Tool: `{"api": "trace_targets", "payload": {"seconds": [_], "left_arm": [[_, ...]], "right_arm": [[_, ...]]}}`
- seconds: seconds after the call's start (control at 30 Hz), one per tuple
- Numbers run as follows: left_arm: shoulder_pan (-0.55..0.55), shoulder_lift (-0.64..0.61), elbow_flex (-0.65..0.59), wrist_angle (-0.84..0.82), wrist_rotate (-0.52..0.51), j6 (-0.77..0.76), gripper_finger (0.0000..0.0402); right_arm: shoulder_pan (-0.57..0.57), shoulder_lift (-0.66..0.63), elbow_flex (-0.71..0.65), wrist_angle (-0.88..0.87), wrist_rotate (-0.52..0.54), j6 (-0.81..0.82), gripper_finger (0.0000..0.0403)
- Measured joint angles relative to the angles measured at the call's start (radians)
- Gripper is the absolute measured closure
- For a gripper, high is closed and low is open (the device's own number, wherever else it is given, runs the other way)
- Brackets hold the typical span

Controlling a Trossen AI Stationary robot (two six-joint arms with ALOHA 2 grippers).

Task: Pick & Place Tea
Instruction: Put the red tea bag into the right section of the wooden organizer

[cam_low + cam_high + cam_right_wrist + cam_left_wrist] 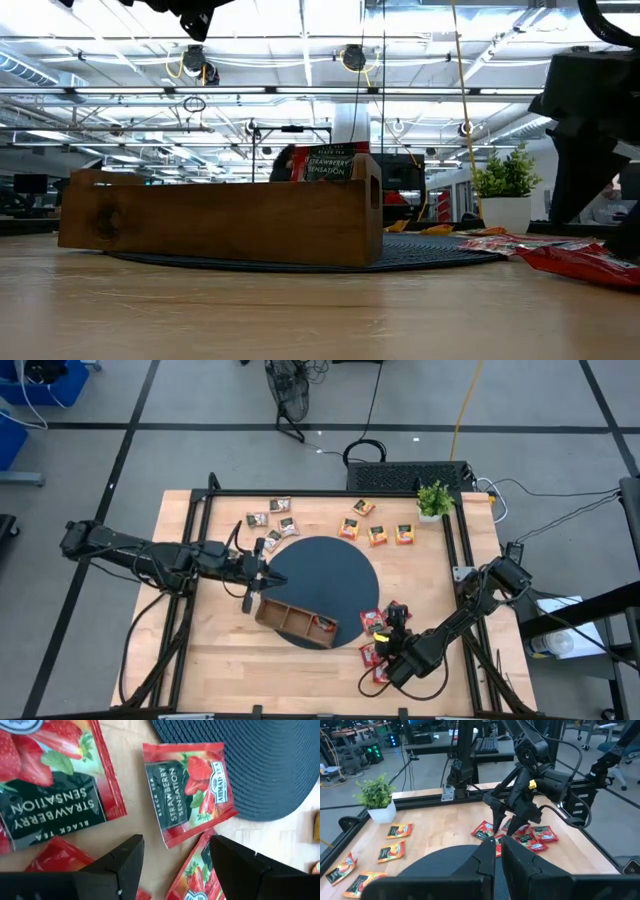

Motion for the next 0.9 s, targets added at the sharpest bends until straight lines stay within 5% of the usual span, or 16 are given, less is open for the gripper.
{"api": "trace_targets", "payload": {"seconds": [0.5, 0.9], "left_arm": [[0.000, 0.000, 0.000, 0.000, 0.000, 0.000, 0.0364], [0.000, 0.000, 0.000, 0.000, -0.001, 0.001, 0.0364]], "right_arm": [[-0.015, -0.002, -0.072, 0.104, 0.064, -0.071, 0.0235], [-0.016, 0.003, -0.075, 0.132, 0.044, -0.085, 0.0380]]}}
